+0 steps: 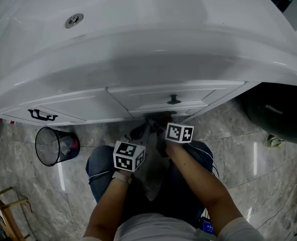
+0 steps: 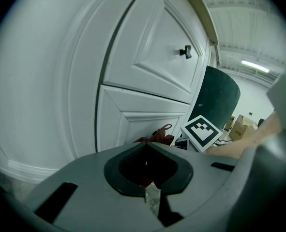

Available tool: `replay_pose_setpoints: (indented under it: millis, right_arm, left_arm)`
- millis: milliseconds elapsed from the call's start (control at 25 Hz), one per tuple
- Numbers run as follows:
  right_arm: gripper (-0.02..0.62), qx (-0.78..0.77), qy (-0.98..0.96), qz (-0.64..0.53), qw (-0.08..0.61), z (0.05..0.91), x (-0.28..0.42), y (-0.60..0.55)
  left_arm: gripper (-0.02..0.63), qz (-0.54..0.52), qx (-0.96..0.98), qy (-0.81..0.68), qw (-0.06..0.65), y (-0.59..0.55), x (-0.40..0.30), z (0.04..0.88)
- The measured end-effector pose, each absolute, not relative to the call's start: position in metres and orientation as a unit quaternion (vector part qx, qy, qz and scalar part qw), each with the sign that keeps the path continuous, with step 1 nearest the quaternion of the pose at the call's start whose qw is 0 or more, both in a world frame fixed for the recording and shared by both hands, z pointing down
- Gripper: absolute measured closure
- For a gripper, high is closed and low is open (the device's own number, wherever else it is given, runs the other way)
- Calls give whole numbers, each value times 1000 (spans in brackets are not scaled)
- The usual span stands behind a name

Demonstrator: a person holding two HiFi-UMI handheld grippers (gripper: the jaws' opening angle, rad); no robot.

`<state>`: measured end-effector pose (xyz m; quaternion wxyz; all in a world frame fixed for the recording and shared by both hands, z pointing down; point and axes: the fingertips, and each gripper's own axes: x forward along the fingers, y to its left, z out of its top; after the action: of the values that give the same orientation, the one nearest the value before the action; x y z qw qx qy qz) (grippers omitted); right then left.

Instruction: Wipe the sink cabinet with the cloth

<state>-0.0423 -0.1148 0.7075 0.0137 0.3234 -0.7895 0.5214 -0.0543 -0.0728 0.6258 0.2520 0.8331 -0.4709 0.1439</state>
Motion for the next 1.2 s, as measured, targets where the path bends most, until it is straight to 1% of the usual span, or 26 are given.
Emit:
replay_pose_setpoints:
  millis: [80, 200, 400, 640, 760, 1200]
  right_arm:
    - [518, 302, -804, 511, 26, 706, -53, -110]
    - [518, 272, -830, 482, 63, 706, -67, -101]
    - [518, 282, -831, 472, 83, 708, -57, -101]
    - [518, 376, -758, 531, 39, 719, 3, -118]
    - [518, 413, -743, 527, 29, 718, 27, -123]
    - [519, 472, -725, 498, -56, 679, 96, -135]
  left_arm:
    - [595, 148, 833, -472, 248, -72, -56, 626]
    - [595, 147, 830, -477, 248, -74, -59, 628]
    - [595, 151, 830, -474, 252, -78, -52, 633]
    - [595, 151, 835, -463, 257, -82, -37, 638]
    - [595, 155, 838, -457, 256, -82, -28, 640]
    - [595, 138, 840, -452, 267, -87, -4, 641]
